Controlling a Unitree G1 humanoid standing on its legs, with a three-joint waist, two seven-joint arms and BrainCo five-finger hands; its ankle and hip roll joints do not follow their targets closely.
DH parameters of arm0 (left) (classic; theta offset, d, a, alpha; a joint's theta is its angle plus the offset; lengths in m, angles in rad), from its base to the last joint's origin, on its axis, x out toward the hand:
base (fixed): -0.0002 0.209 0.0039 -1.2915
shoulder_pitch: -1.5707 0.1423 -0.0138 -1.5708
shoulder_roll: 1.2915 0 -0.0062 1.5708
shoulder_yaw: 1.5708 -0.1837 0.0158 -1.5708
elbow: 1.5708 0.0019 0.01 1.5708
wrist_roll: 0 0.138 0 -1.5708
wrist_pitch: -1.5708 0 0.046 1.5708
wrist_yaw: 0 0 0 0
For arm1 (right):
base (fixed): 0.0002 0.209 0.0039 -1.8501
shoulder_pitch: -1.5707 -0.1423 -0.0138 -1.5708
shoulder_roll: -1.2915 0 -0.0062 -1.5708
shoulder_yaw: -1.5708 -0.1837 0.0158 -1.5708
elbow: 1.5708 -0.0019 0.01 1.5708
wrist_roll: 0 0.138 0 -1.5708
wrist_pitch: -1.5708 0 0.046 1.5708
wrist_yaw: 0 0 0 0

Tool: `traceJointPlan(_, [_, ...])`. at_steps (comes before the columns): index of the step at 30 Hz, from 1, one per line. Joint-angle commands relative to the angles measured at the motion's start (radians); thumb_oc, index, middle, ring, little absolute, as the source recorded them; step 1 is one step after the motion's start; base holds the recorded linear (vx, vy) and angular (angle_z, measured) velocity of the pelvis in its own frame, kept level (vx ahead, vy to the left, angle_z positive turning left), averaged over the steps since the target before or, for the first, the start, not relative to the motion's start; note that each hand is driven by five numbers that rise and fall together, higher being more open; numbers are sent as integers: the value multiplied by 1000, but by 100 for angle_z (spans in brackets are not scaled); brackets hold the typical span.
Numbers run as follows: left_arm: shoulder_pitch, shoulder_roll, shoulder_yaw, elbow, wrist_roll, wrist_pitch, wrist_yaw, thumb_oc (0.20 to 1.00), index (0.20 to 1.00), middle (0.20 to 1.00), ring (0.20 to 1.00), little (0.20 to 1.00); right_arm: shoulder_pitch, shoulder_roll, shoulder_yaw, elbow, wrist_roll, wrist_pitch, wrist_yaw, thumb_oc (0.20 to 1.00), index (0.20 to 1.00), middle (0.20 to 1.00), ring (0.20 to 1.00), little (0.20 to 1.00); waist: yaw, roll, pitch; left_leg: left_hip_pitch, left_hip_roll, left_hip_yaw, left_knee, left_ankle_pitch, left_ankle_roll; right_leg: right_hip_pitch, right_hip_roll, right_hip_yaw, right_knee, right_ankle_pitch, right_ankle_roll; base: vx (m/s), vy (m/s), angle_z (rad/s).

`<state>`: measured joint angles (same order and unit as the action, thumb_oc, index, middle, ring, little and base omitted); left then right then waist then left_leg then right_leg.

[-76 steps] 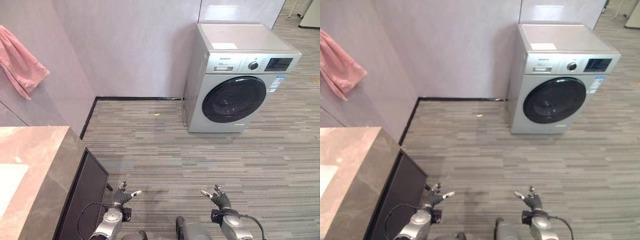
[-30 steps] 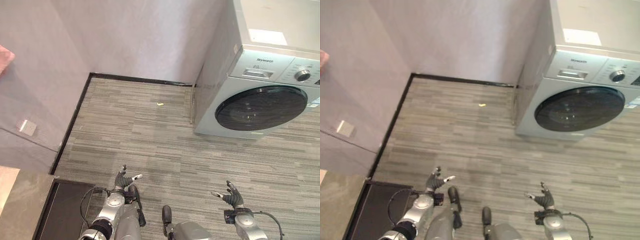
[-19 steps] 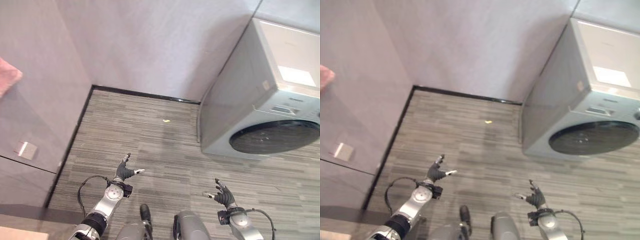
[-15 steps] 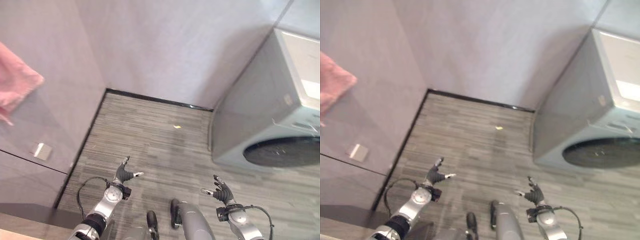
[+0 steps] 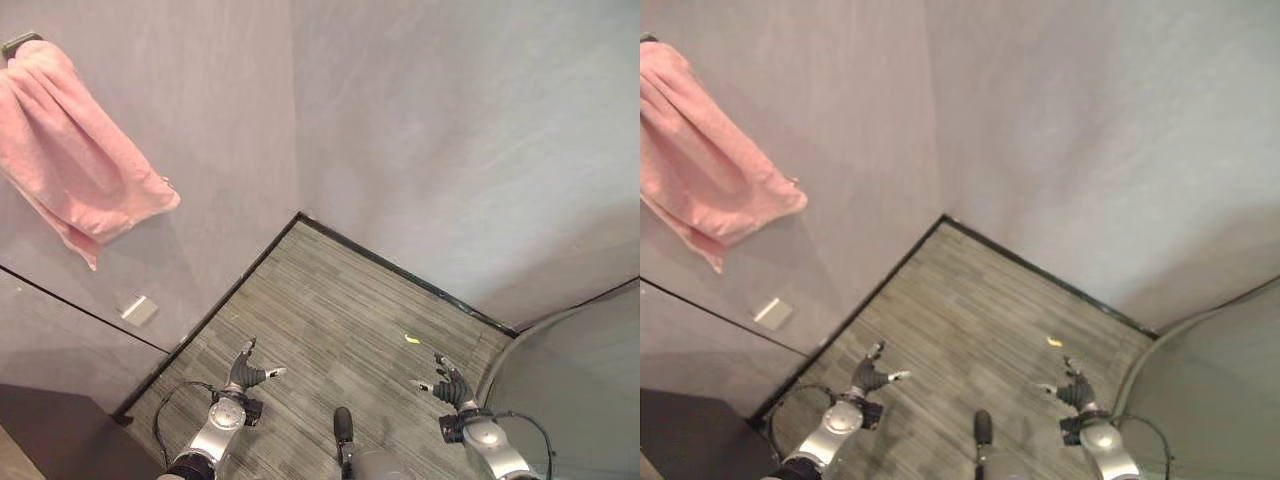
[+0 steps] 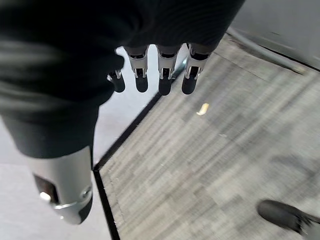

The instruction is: Put brush and paste in cup on sink, flatten towel.

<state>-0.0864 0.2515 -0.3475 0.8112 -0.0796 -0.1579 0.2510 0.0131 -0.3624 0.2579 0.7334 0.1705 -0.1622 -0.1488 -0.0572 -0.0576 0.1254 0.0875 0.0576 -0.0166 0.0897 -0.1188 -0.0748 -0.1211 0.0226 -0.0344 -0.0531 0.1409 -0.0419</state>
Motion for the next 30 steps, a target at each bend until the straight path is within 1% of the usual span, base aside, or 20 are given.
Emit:
traceJointPlan(1, [-38, 14, -10, -25, -16, -24, 2, 1000, 1000, 1000, 1000, 1000, 55, -34, -22, -32, -39, -27, -23, 1000, 1000, 1000, 1000, 1000, -10, -15, -2, -80, -6, -47, 105, 95, -13, -33, -105, -39, 63, -48, 156, 21, -169, -2])
traceJointPlan(4, [-58, 8, -25, -48, -23, -26, -1, 1000, 1000, 1000, 1000, 1000, 65, -47, -29, -34, -35, -29, -28, 1000, 1000, 1000, 1000, 1000, -10, -18, 24, -129, 3, -54, 170, 104, -23, -22, -102, -61, 60, -61, 139, -3, -138, 34])
traceJointPlan(5, [-71, -2, -41, -58, -26, -28, -3, 1000, 1000, 1000, 1000, 1000, 64, -52, -32, -24, -36, -27, -35, 1000, 1000, 1000, 1000, 1000, -12, -15, 38, -152, 8, -32, 176, 112, -26, -14, -110, -84, 45, -60, 140, -41, -67, 50])
traceJointPlan(8, [-84, -12, -57, -64, -27, -27, -8, 1000, 1000, 1000, 1000, 1000, 63, -58, -30, -35, -34, -25, -33, 1000, 1000, 1000, 1000, 1000, -22, -6, 43, -155, 31, 47, 128, 112, -24, -15, -124, -114, 47, -68, 145, -29, -2, 21])
traceJointPlan(9, [-93, -18, -65, -57, -23, -24, -8, 1000, 1000, 1000, 1000, 1000, 62, -56, -27, -41, -34, -23, -34, 1000, 1000, 1000, 1000, 1000, -30, -3, 45, -154, 46, 91, 112, 115, -22, -20, -130, -130, 60, -76, 142, -30, 27, 25])
traceJointPlan(10, [-102, -22, -73, -52, -15, -22, -9, 1000, 1000, 1000, 1000, 1000, 67, -55, -29, -52, -33, -24, -37, 1000, 1000, 1000, 1000, 1000, -44, -1, 46, -154, 64, 154, 108, 118, -19, -24, -142, -148, 69, -82, 142, -36, 34, 33])
traceJointPlan(11, [-108, -26, -78, -48, -8, -21, -9, 1000, 1000, 1000, 1000, 1000, 70, -54, -30, -56, -32, -23, -38, 1000, 1000, 1000, 1000, 1000, -54, -1, 48, -158, 74, 200, 118, 117, -19, -26, -149, -159, 74, -86, 141, -45, 22, 58])
traceJointPlan(12, [-118, -31, -86, -38, 3, -20, -6, 1000, 1000, 1000, 1000, 1000, 79, -54, -30, -73, -29, -24, -40, 1000, 1000, 1000, 1000, 1000, -74, 1, 48, -164, 95, 295, 138, 119, -22, -29, -160, -181, 75, -88, 141, 26, 38, 90])
traceJointPlan(13, [-124, -36, -91, -35, 4, -20, -8, 1000, 1000, 1000, 1000, 1000, 87, -50, -31, -77, -25, -24, -40, 1000, 1000, 1000, 1000, 1000, -85, 8, 48, -160, 112, 344, 155, 103, -33, -18, -161, -190, 74, -103, 149, -44, 45, 96])
traceJointPlan(14, [-130, -42, -95, -28, -1, -25, -5, 1000, 1000, 1000, 1000, 1000, 84, -49, -22, -62, -25, -24, -38, 1000, 1000, 1000, 1000, 1000, -81, 3, 59, -184, 112, 365, 185, 112, -28, -24, -169, -203, 76, -87, 143, -16, 64, 76])
traceJointPlan(16, [-122, -39, -93, -28, -4, -25, -4, 1000, 1000, 1000, 1000, 1000, 84, -43, -13, -60, -35, -19, -33, 1000, 1000, 1000, 1000, 1000, -76, 1, 57, -187, 99, 357, 175, 94, -22, -17, -175, -205, 72, -80, 150, -1, 69, 41])
traceJointPlan(17, [-113, -35, -92, -31, -8, -25, -6, 1000, 1000, 1000, 1000, 1000, 83, -40, -7, -54, -43, -14, -29, 1000, 1000, 1000, 1000, 1000, -71, -2, 54, -185, 90, 361, 170, 77, -16, -9, -183, -209, 72, -78, 155, 67, 91, 10])
traceJointPlan(20, [-89, -20, -88, -35, -5, -22, -13, 1000, 1000, 1000, 1000, 1000, 75, -30, 16, -59, -44, -11, -10, 1000, 1000, 1000, 1000, 1000, -50, -10, 51, -177, 54, 335, 147, 45, 9, 0, -204, -204, 87, -75, 166, 50, 108, 5])
traceJointPlan(21, [-88, -19, -88, -35, -5, -22, -13, 1000, 1000, 1000, 1000, 1000, 75, -30, 16, -59, -44, -11, -11, 1000, 1000, 1000, 1000, 1000, -51, -10, 51, -176, 54, 335, 147, 45, 10, 0, -205, -204, 87, -75, 167, 34, 118, 22])
traceJointPlan(22, [-74, -6, -85, -31, 11, -20, -18, 1000, 1000, 1000, 1000, 1000, 70, -23, 28, -70, -44, -10, 1, 1000, 1000, 1000, 1000, 1000, -39, -15, 48, -168, 32, 322, 127, 26, 25, -2, -217, -198, 97, -70, 175, 29, 133, 22])
traceJointPlan(26, [-45, 24, -94, -44, 54, -26, -30, 1000, 1000, 1000, 1000, 1000, 59, -17, 35, -73, -58, -14, 7, 1000, 1000, 1000, 1000, 1000, -15, -13, 43, -162, -2, 284, 113, 1, 51, 1, -243, -196, 120, -69, 191, 31, 162, 10])
traceJointPlan(28, [-29, 45, -99, -86, 64, -30, -35, 1000, 1000, 1000, 1000, 1000, 48, -16, 46, -81, -67, -18, 8, 1000, 1000, 1000, 1000, 1000, -2, -6, 44, -159, -22, 256, 94, -9, 68, -12, -253, -190, 166, -78, 198, 16, 185, 27])
traceJointPlan(29, [-17, 65, -105, -115, 84, -36, -36, 1000, 1000, 1000, 1000, 1000, 41, -11, 55, -82, -72, -24, 9, 1000, 1000, 1000, 1000, 1000, 4, 4, 51, -146, -39, 225, 71, -19, 85, -38, -255, -162, 241, -85, 209, 9, 164, 31])
traceJointPlan(30, [-16, 66, -105, -116, 84, -36, -37, 1000, 1000, 1000, 1000, 1000, 41, -10, 55, -82, -72, -24, 9, 1000, 1000, 1000, 1000, 1000, 2, 1, 47, -151, -42, 225, 67, -13, 86, -43, -257, -162, 240, -82, 209, 52, 197, 48])
